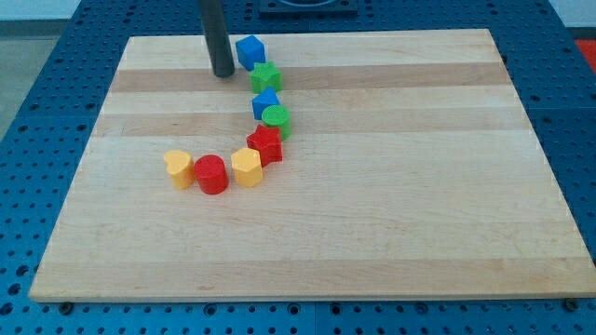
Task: Move the blue cube vertically above the green star
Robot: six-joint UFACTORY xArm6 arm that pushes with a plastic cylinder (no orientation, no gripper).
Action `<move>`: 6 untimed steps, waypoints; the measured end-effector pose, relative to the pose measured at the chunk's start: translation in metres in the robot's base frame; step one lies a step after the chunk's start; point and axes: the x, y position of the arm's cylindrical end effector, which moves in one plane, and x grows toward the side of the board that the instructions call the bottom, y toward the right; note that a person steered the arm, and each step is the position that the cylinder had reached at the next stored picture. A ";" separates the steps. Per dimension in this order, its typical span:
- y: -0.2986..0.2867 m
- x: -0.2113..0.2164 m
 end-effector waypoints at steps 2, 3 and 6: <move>0.005 -0.015; 0.012 -0.022; 0.035 -0.022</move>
